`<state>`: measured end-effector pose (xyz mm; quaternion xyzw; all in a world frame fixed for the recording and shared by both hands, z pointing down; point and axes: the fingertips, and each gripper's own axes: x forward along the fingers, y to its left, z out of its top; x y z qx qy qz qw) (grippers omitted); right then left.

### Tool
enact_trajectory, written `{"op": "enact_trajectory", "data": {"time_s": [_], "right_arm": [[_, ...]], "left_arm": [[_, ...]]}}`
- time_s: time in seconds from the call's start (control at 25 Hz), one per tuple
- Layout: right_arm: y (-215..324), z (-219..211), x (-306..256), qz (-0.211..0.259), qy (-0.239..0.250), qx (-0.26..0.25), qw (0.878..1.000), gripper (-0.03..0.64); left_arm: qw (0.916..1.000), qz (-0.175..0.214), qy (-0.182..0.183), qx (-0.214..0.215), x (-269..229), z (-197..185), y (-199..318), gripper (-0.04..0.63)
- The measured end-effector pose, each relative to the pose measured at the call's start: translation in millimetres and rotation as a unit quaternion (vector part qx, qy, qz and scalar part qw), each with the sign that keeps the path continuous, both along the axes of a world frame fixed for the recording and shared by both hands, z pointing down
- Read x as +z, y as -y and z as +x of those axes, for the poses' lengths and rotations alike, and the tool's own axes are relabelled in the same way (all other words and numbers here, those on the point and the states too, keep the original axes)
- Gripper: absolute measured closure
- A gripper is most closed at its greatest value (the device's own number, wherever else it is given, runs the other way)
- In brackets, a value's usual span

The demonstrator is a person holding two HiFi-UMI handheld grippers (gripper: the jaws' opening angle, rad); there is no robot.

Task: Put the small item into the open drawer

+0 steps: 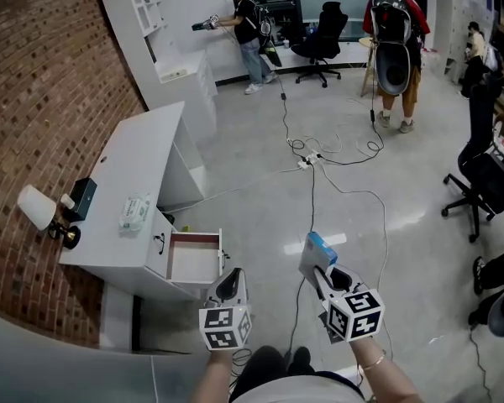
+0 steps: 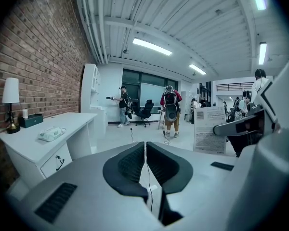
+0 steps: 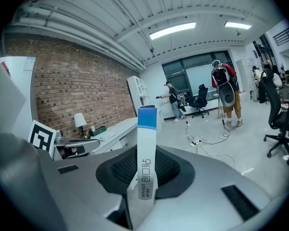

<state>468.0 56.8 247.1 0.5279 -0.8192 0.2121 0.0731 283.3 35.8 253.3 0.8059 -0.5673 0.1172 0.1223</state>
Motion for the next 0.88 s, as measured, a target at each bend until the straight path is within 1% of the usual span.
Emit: {"op": "enact_trajectory", "data": {"time_s": [0.24,0.4,0.6,0.76,0.88], "right_arm": [[19.3,5.0,6.1,-0.013,0.01,0.001,1.0,0.532],[51.8,-3.3,11.9,-0.017,0.016,-0.002,1.0,0.532],[109.1,-28.9,14.8,-0.017,0.018,-0.004,1.0,0.532],[172.8,-54.2,13.8,-0.015,0.015,-0.008,1.0,0.532],[220.8,-77.2,13.7,-0.015,0.017,-0.011,1.0,0.532]], "left_arm": [[0.9999,-0.01,0.006,-0.001,5.9,3.8,22.2,0.563],[0.9999,-0.013,0.009,0.006,13.4,2.0,54.5,0.563],[0.9998,-0.021,0.003,0.005,26.3,-20.2,112.5,0.563],[0.9998,-0.021,-0.001,0.005,28.2,-43.5,174.1,0.563],[0.9997,-0.023,-0.001,0.002,28.5,-68.2,220.0,0.563]]}}
